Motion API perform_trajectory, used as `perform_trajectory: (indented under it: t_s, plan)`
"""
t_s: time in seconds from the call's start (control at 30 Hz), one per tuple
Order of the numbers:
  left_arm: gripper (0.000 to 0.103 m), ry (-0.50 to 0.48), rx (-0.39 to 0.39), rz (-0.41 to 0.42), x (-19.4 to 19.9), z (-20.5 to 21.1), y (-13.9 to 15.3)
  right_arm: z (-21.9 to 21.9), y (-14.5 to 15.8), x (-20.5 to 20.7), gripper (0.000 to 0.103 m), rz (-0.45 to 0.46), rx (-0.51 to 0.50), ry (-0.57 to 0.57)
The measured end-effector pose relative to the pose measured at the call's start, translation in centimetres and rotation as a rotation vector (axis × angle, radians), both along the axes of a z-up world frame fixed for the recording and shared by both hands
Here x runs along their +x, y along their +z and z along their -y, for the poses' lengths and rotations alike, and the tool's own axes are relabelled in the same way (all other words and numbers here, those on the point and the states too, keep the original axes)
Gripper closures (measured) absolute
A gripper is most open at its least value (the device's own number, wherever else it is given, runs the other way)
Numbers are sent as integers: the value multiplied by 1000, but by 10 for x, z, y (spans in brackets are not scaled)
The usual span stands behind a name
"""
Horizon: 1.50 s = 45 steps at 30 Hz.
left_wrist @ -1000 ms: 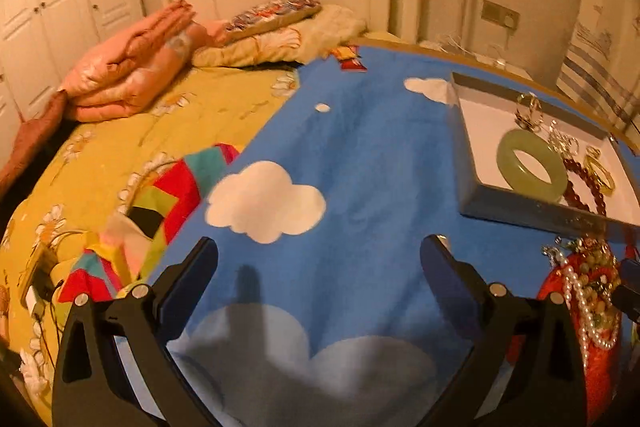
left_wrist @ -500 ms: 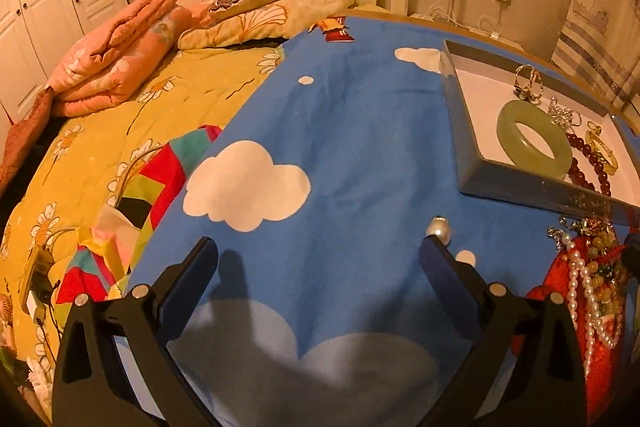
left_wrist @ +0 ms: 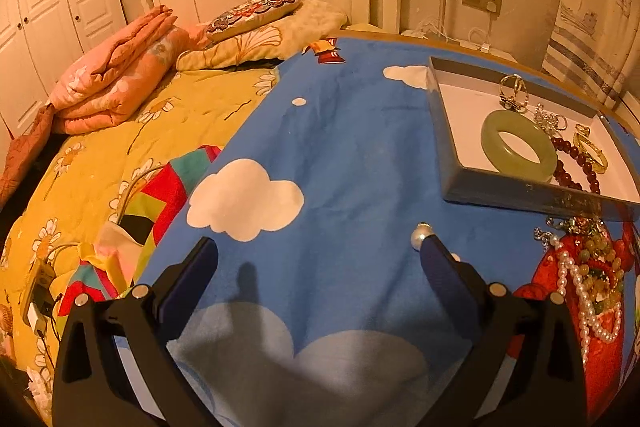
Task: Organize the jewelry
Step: 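Grasp the red string bracelet in the pile with the right tool and lift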
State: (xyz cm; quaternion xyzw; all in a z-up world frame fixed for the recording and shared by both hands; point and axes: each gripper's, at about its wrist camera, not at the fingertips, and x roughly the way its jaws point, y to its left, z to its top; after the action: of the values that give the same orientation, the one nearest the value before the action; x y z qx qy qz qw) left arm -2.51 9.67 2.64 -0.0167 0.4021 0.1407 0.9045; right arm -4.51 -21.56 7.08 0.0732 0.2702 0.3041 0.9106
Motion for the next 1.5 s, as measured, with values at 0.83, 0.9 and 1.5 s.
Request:
perform_trajectory:
  t_s: [0.83, 0.9, 1.5]
  plan:
    - [3, -239, -30, 97, -18, 66, 32, -64, -19, -8, 87, -87, -240, 292]
    - [3, -257, -20, 89, -19, 72, 32, -80, -25, 0, 87, -100, -272, 317]
    - [3, -367, -81, 44, -20, 103, 29, 49, -19, 10, 97, -179, 390, 219]
